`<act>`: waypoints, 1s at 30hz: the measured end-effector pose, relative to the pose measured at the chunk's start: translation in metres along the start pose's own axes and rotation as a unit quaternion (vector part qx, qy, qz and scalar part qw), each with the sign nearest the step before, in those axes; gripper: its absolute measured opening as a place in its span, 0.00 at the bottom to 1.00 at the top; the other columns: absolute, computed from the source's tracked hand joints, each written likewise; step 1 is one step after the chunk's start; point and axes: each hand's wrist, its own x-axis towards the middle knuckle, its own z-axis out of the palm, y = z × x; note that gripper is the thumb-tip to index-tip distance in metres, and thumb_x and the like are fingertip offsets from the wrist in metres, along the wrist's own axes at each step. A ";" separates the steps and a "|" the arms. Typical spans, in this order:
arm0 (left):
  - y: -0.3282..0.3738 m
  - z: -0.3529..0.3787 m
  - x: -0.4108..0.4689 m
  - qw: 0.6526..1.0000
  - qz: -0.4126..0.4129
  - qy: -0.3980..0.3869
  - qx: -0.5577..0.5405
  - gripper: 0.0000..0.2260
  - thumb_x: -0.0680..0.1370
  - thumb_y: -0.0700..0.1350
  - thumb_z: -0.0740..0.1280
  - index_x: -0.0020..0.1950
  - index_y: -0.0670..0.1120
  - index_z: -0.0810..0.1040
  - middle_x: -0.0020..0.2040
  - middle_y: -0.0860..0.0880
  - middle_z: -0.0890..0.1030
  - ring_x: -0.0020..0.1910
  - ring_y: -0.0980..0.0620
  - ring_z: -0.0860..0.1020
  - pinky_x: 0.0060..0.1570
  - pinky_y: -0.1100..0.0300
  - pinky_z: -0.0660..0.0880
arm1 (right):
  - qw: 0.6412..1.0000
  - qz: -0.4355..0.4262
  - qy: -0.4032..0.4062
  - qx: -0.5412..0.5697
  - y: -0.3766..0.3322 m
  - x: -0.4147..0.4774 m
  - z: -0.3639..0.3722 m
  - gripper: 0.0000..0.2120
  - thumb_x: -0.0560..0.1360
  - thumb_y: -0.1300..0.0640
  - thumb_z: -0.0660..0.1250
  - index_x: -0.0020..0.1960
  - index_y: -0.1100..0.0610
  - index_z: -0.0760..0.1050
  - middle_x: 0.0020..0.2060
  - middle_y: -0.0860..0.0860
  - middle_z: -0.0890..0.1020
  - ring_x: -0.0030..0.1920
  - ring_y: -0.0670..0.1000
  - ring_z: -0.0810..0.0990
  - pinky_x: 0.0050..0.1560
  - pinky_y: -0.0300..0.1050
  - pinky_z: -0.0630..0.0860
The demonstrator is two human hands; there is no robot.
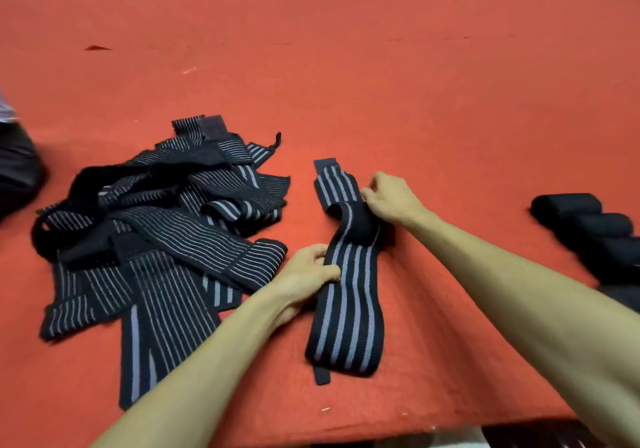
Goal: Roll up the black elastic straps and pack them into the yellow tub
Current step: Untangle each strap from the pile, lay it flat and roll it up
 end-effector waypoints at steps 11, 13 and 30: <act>0.010 0.016 -0.053 0.999 0.001 -0.029 0.019 0.08 0.81 0.36 0.61 0.58 0.43 0.75 0.43 0.46 0.82 0.35 0.51 0.82 0.36 0.57 0.80 | 0.901 0.076 -0.172 0.391 0.022 -0.104 -0.009 0.15 0.76 0.56 0.70 0.34 0.55 0.69 0.28 0.50 0.75 0.27 0.46 0.71 0.28 0.36 0.66; 0.007 0.018 -0.069 0.997 -0.001 -0.066 0.047 0.07 0.81 0.40 0.63 0.59 0.44 0.73 0.42 0.45 0.82 0.34 0.48 0.82 0.34 0.57 0.78 | 0.907 0.093 -0.121 0.394 0.022 -0.112 -0.015 0.19 0.78 0.57 0.68 0.31 0.54 0.64 0.27 0.50 0.71 0.25 0.46 0.68 0.26 0.38 0.62; -0.004 0.042 -0.107 0.991 0.022 -0.064 -0.119 0.09 0.80 0.44 0.64 0.56 0.40 0.77 0.47 0.41 0.80 0.33 0.50 0.82 0.33 0.60 0.80 | 0.869 0.111 -0.111 0.469 0.014 -0.163 -0.045 0.06 0.71 0.64 0.74 0.43 0.62 0.76 0.38 0.55 0.84 0.34 0.50 0.83 0.36 0.43 0.81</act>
